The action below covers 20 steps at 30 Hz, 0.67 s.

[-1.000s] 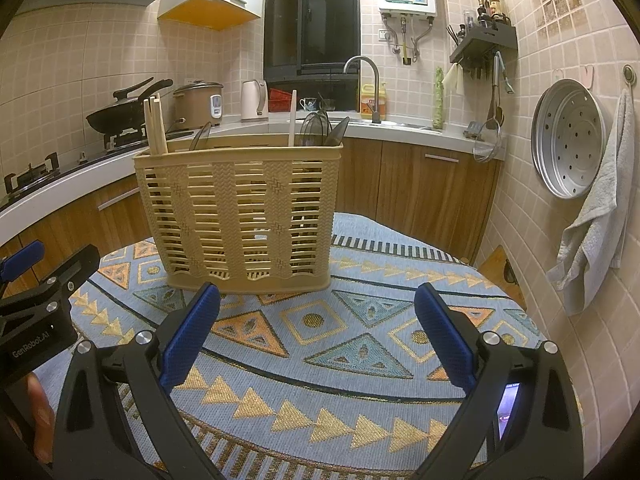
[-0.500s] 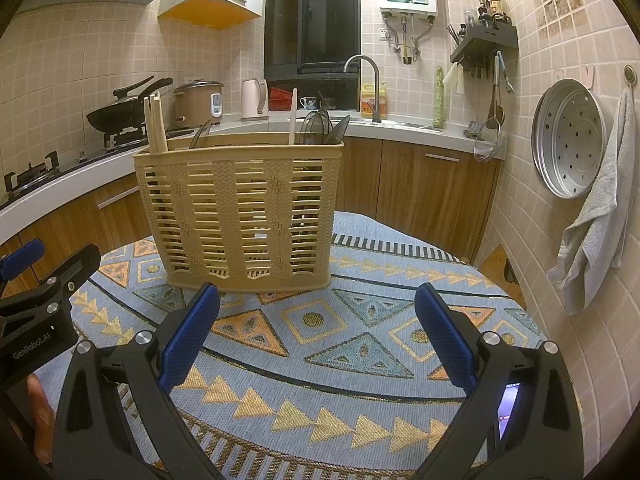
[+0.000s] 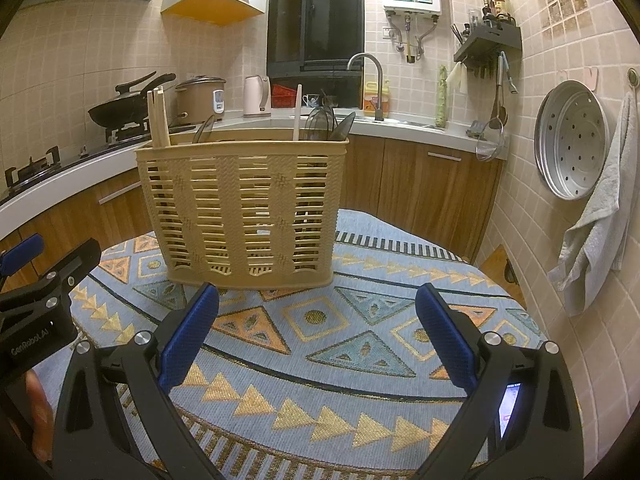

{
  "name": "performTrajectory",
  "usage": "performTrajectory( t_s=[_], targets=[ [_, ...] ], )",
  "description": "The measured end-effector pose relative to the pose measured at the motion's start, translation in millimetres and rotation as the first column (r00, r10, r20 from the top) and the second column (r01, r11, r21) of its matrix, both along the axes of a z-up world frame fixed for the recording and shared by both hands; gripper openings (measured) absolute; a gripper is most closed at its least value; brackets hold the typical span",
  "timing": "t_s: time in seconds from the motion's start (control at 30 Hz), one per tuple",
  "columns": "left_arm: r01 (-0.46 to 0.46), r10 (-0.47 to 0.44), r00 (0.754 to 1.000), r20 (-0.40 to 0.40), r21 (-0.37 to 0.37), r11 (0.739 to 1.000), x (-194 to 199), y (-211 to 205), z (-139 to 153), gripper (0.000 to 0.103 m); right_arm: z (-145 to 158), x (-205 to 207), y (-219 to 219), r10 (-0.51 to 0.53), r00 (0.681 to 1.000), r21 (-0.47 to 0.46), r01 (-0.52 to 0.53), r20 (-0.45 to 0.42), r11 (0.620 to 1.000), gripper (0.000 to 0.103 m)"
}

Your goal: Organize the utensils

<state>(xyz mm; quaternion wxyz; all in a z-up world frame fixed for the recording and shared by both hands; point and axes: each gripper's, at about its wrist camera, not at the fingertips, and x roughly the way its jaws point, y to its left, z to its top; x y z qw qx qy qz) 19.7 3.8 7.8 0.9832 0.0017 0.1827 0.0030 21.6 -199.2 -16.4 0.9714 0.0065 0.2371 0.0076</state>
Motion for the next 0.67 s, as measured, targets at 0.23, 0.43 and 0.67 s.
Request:
performTrajectory(
  t_s=[0.23, 0.43, 0.67],
  targets=[
    [0.003, -0.003, 1.0, 0.003, -0.003, 1.0, 0.2, 2.0, 0.4, 0.095, -0.8, 2.3, -1.4, 0.007, 1.0, 0.006, -0.007, -0.011, 1.0, 0.094],
    [0.017, -0.017, 1.0, 0.025, -0.015, 1.0, -3.9, 4.2, 1.5, 0.096, -0.8, 3.0, -3.2, 0.009, 1.0, 0.008, -0.009, -0.012, 1.0, 0.095],
    [0.026, -0.026, 1.0, 0.004, -0.013, 1.0, -1.2, 3.0, 0.7, 0.096, -1.4, 4.1, -4.1, 0.01, 1.0, 0.008, -0.01, -0.012, 1.0, 0.095]
  ],
)
